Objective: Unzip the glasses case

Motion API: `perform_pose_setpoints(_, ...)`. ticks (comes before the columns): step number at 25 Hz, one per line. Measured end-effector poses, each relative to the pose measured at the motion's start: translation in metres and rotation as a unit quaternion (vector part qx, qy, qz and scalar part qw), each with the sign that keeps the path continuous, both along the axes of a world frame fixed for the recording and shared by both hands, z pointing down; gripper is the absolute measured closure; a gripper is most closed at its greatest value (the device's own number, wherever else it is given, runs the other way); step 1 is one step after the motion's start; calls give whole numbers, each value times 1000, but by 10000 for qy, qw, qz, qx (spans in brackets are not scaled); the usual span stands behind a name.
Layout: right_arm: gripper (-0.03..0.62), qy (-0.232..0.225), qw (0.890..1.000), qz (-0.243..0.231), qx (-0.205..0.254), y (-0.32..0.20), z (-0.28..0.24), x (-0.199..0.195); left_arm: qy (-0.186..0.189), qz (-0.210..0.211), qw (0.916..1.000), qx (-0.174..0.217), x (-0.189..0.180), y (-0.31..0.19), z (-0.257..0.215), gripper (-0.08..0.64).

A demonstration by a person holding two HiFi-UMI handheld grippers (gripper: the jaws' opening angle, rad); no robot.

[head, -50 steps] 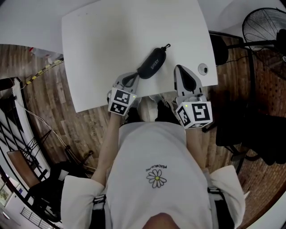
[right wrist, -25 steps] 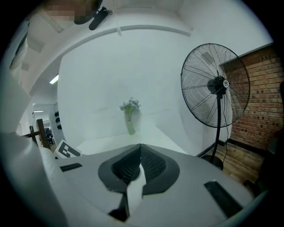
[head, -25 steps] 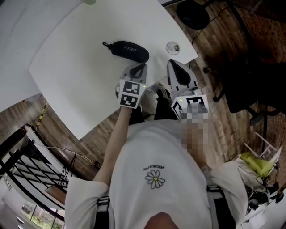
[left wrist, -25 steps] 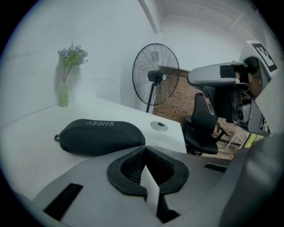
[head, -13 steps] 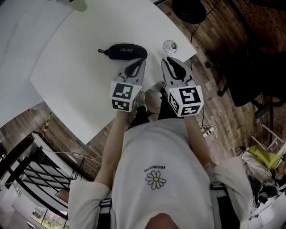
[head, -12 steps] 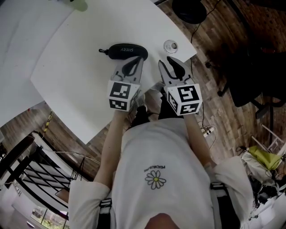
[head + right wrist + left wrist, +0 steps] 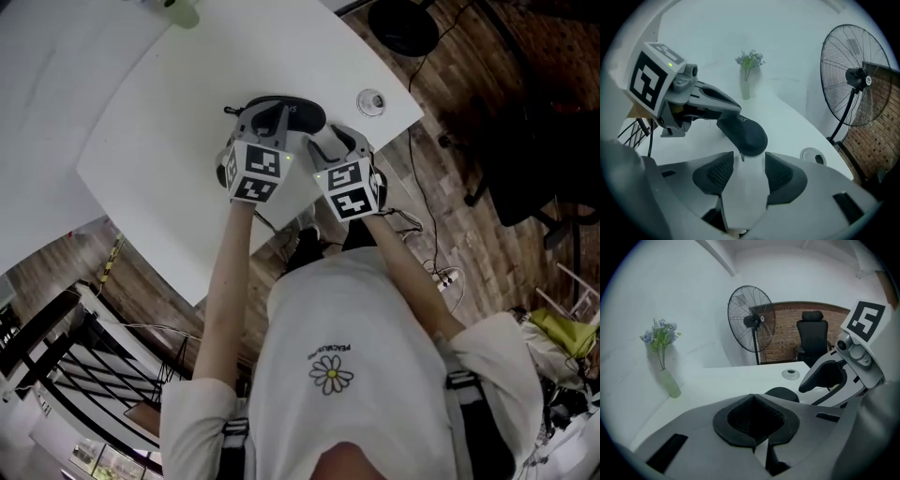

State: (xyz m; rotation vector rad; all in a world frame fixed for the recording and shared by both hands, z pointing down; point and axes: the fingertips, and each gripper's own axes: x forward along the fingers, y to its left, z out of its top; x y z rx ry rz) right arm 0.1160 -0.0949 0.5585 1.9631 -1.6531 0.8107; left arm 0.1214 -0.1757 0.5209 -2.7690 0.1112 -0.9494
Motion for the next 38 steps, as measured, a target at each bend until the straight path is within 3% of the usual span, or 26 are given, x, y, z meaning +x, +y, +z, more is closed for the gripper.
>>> perform_pose_setpoints(3, 399, -14, 9998, 42, -198, -6, 9, -2, 103, -51, 9999, 96, 7, -3, -2, 546)
perform_pose_setpoints(10, 425, -48, 9981, 358, -508, -11, 24, -2, -43, -52, 10000, -29, 17, -6, 8, 546)
perform_pose_setpoints(14, 494, 97, 9982, 325, -500, -11, 25, -4, -160, -46, 9998, -50, 22, -6, 9, 546)
perform_pose_setpoints(17, 509, 86, 9985, 291, -454, -14, 24, -8, -134, -73, 9999, 71, 23, -5, 9, 546)
perform_pose_setpoints(21, 562, -59, 9979, 507, -406, -13, 25, -4, -41, -123, 9999, 52, 20, -4, 9, 548)
perform_pose_setpoints(30, 581, -206, 9985, 384, -336, -12, 22, -9, 35, -192, 9998, 71, 19, -3, 9, 548)
perform_pose_setpoints(38, 584, -313, 9979, 363, -428, -1, 28, 0, 363, -201, 9987, 286, 14, 0, 9, 548)
